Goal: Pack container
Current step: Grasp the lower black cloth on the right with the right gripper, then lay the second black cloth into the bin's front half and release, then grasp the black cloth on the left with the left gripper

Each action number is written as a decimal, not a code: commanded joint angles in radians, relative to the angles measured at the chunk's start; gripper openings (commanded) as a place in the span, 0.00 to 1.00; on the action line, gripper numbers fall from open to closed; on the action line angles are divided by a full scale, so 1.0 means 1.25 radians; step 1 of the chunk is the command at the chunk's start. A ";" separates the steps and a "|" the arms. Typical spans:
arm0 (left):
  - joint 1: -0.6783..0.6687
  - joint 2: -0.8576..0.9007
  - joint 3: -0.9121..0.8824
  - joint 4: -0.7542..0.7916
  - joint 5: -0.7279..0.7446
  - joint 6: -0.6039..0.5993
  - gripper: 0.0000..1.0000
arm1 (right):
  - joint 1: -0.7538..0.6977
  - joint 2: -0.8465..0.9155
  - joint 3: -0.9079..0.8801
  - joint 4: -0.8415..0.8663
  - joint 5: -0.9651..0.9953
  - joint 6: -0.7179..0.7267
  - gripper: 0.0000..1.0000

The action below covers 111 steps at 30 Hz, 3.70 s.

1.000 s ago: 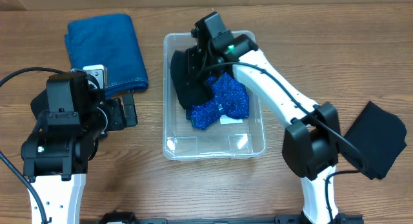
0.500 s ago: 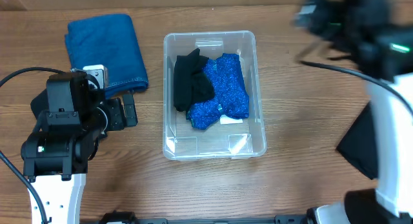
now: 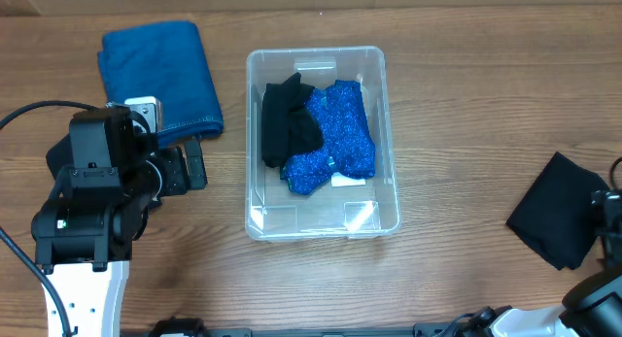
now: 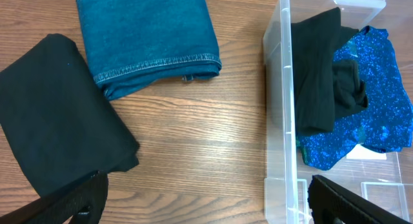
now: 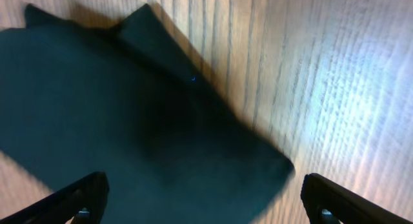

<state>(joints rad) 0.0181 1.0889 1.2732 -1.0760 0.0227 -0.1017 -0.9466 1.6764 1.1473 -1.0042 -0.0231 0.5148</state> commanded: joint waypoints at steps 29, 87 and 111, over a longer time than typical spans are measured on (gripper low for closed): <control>-0.005 0.002 0.017 0.002 0.002 -0.005 1.00 | 0.813 -0.139 0.501 -0.169 -0.321 -0.763 0.04; 0.735 0.742 0.017 0.218 0.403 0.027 0.93 | 0.729 -0.126 0.328 -0.133 0.017 -0.278 1.00; 0.215 0.103 0.021 0.166 0.618 0.192 0.04 | 0.729 -0.126 0.328 -0.147 0.016 -0.277 1.00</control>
<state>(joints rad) 0.4889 1.3228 1.2930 -0.8948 0.8459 -0.0116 -0.0357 1.5249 1.5566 -1.1900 -0.0006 0.1616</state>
